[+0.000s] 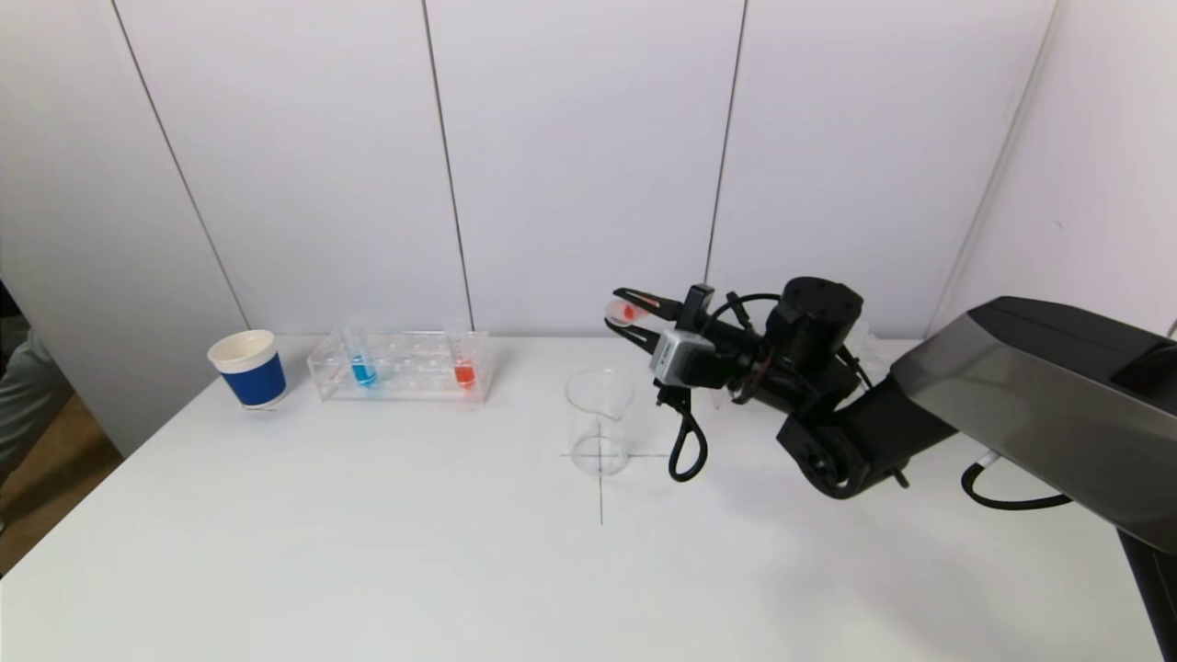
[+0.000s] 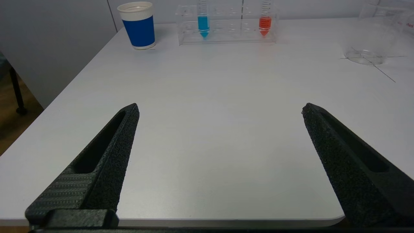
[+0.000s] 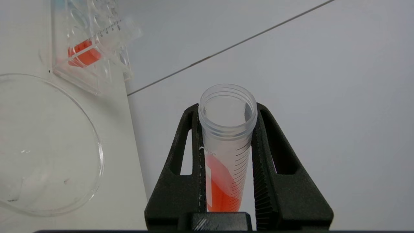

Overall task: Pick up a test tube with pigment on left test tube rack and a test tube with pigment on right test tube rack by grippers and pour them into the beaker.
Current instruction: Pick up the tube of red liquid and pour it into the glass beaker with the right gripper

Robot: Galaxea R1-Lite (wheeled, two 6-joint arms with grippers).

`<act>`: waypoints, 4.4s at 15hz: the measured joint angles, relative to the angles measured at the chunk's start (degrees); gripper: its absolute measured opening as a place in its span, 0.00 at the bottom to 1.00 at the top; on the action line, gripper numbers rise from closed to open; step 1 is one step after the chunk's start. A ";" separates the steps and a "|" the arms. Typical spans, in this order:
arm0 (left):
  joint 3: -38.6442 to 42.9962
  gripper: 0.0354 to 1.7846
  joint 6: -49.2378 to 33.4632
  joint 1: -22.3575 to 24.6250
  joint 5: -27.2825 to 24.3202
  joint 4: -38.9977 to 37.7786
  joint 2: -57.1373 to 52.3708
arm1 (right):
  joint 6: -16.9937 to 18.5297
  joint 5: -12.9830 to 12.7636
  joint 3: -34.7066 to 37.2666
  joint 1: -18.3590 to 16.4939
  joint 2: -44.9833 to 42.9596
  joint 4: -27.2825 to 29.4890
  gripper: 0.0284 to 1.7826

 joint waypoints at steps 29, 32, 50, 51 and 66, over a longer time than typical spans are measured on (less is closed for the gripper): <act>-0.02 0.99 0.00 0.00 0.00 0.00 0.00 | -11.42 1.21 0.96 -0.55 0.88 1.02 0.25; -0.02 0.99 0.00 0.00 0.02 0.00 0.00 | -13.15 0.90 1.26 -0.55 0.88 1.07 0.25; -0.02 0.99 0.00 0.00 0.02 0.00 0.00 | -23.16 -2.24 1.27 -0.07 0.15 5.84 0.25; -0.02 0.99 0.02 0.00 0.00 0.00 0.00 | -23.69 -2.35 1.27 0.04 0.04 6.31 0.25; -0.02 0.99 0.00 0.00 0.00 0.00 0.00 | -31.01 -4.78 1.43 0.41 -3.17 13.92 0.25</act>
